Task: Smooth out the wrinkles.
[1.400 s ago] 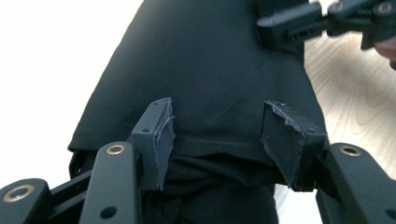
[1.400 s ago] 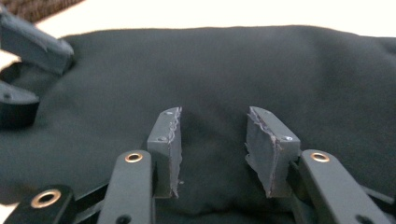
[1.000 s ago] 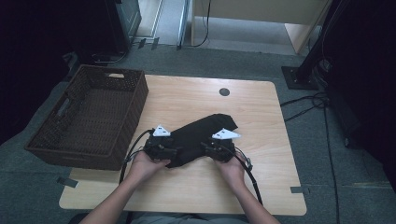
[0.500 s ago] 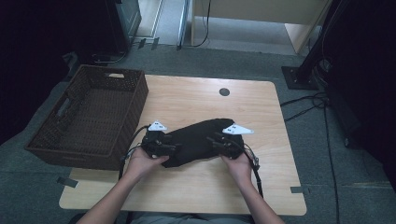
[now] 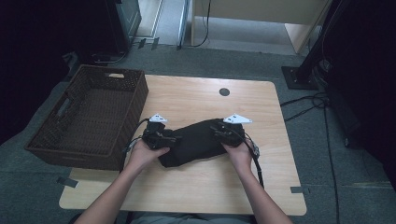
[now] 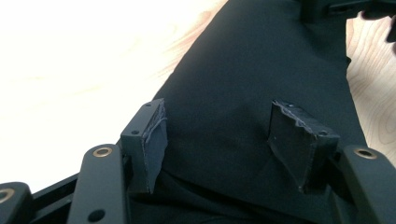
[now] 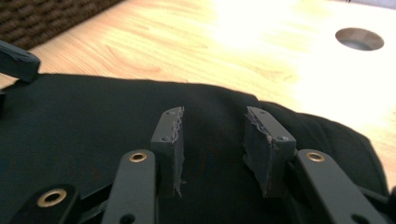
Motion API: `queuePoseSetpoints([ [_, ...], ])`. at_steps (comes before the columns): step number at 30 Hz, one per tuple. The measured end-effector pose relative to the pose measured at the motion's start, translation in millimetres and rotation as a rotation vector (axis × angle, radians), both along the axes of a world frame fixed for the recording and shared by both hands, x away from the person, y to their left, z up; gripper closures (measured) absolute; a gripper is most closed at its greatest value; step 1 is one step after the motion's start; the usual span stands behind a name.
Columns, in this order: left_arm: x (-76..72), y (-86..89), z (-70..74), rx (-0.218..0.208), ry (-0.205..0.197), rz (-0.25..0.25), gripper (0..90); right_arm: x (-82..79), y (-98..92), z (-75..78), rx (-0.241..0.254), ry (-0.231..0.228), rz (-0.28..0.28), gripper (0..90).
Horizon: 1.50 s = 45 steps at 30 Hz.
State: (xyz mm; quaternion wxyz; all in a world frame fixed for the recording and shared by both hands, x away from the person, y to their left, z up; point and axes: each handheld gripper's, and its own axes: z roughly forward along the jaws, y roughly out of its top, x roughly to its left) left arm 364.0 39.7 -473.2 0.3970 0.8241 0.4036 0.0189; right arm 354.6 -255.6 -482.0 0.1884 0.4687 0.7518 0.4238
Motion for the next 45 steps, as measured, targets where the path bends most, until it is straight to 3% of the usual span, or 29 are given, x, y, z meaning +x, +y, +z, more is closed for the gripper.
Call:
queuePoseSetpoints([
  [2,-0.1,-0.1,-1.4,0.000,0.003,-0.005,36.8,1.0,-0.2,-2.0,0.000,0.010,0.003,56.7],
  [4,-1.2,-0.2,-3.9,0.007,-0.004,-0.009,36.8,2.1,-0.3,-8.1,0.005,0.047,0.026,50.2],
  [6,-3.2,-0.2,-8.0,0.028,-0.005,-0.013,36.2,0.7,-0.3,-11.8,-0.002,0.053,0.039,46.1],
  [12,-6.5,4.7,-15.5,0.010,0.016,0.001,32.8,-5.1,-10.1,-16.8,-0.014,0.055,0.035,36.8],
  [17,-7.2,3.5,-16.3,0.015,0.014,-0.003,31.7,-12.7,-10.1,-24.6,-0.017,0.055,0.039,34.8],
  [21,-7.6,3.4,-16.9,0.011,0.009,-0.005,31.8,-14.7,-9.8,-25.8,-0.012,0.056,0.033,35.0],
  [24,-7.9,3.5,-16.8,0.006,0.010,-0.003,32.0,-15.9,-7.2,-17.0,-0.009,0.065,0.009,40.0],
  [27,-8.9,2.6,-15.7,0.008,0.002,-0.002,32.9,-21.5,-0.6,-9.3,0.020,0.057,0.031,42.5],
  [29,-9.2,0.5,-16.2,0.008,-0.005,-0.002,33.0,-22.8,2.8,-9.4,0.014,0.065,0.035,42.5],
  [32,-8.2,-3.3,-17.8,0.007,-0.010,-0.002,33.3,-26.7,11.6,-14.0,-0.030,0.058,0.048,42.5],
  [45,-5.0,-14.0,-19.5,-0.012,-0.004,-0.026,34.0,-45.6,3.3,-20.5,-0.008,0.065,0.015,42.3],
])
